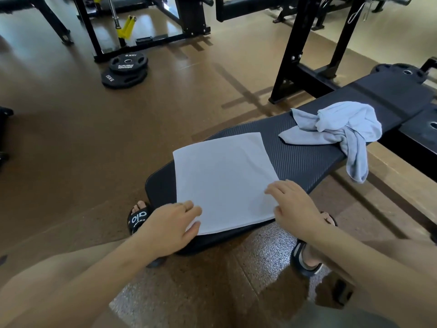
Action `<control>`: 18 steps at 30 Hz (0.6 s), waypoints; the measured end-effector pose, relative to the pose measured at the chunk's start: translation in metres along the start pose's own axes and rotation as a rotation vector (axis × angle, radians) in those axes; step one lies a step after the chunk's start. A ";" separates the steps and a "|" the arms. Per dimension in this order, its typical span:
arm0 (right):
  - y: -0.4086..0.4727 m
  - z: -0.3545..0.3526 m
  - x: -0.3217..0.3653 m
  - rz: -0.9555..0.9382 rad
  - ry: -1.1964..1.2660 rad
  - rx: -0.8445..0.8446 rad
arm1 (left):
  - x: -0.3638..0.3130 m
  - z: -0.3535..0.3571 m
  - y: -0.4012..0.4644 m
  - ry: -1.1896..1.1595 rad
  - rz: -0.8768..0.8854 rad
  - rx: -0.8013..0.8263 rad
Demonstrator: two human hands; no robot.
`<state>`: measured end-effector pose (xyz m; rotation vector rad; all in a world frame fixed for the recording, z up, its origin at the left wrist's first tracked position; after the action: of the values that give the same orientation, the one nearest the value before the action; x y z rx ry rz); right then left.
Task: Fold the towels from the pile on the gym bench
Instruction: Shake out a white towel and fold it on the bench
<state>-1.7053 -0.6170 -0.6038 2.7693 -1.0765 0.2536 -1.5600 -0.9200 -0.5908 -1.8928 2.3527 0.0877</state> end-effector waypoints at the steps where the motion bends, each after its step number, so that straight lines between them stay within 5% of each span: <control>1: 0.012 -0.003 0.010 -0.014 0.022 -0.020 | -0.001 -0.005 0.012 -0.030 -0.053 -0.045; 3: 0.045 -0.007 0.030 -0.012 0.055 -0.035 | -0.001 -0.007 0.042 -0.026 -0.183 -0.100; 8: 0.104 0.027 0.033 0.087 -0.001 0.042 | 0.004 0.036 0.080 -0.017 -0.480 0.070; 13: 0.087 0.054 -0.001 0.298 -0.031 0.148 | 0.010 0.064 0.068 -0.021 -0.500 0.029; 18: 0.139 0.041 0.023 0.137 0.047 0.005 | 0.010 0.067 0.070 -0.002 -0.499 -0.001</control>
<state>-1.7793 -0.7418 -0.6266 2.6829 -1.2564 0.3364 -1.6265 -0.9061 -0.6611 -2.4071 1.8063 0.0425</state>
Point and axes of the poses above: each hand's wrist, its own y-axis towards the middle knuckle, its own z-axis out of the palm, x = y × z, the point moved 1 cm from there along y, towards the middle knuckle, and after that the axes turned 3 degrees about -z, right-handed, at the moved point
